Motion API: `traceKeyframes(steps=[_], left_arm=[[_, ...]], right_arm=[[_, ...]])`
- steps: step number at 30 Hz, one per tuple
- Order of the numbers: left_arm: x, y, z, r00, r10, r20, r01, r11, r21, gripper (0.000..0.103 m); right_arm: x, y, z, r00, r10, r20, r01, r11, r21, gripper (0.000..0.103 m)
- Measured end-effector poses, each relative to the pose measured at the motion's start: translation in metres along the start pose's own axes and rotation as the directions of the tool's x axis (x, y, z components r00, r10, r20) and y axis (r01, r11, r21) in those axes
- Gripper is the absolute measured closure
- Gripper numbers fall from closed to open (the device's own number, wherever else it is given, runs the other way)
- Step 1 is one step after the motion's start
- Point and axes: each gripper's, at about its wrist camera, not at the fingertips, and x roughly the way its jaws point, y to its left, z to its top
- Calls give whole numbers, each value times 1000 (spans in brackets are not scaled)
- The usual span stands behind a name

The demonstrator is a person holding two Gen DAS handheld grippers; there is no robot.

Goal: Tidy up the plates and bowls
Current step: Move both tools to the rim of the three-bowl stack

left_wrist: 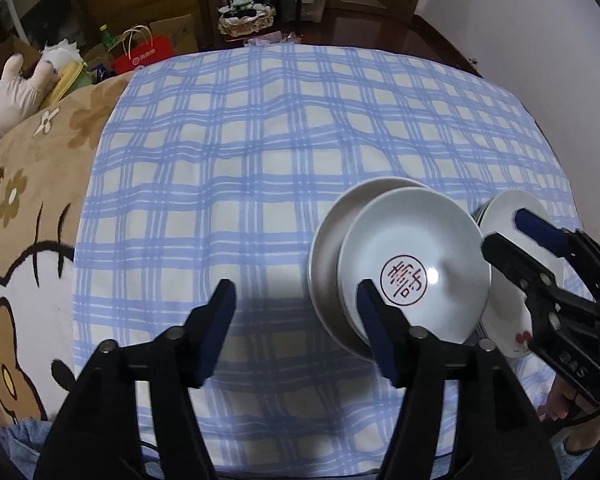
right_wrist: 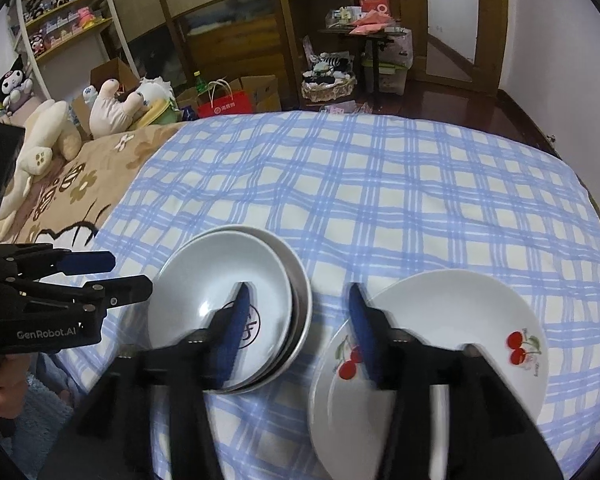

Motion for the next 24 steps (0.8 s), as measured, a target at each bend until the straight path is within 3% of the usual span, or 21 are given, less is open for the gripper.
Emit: traceKeyframes(steps=[2,6,11,17,24], left_arm=[[0,4,2,1000,-7,0,7,1000,-16,32],[-3,13,6,1000,19,9,-18,1000,-23,28],[0,24,8,1000,-3,-2,3,998,-68,16],[9,29,10,1000,2,-28,-4,996,-89,14],[20,33,14,996,-7,-89,-1,995,-95,14]], right_arm=[[-2,-3,1,999,-32,18,31,999,5,27],[-2,-8,1,998,-55,32,54,998,19,0],[0,-18,2,999,-33,12,33,998,54,0],[3,-24,-1,995,-103,-11,104,994,42,0],[6,-33,-3,992,-115,-49,118,990,72,0]])
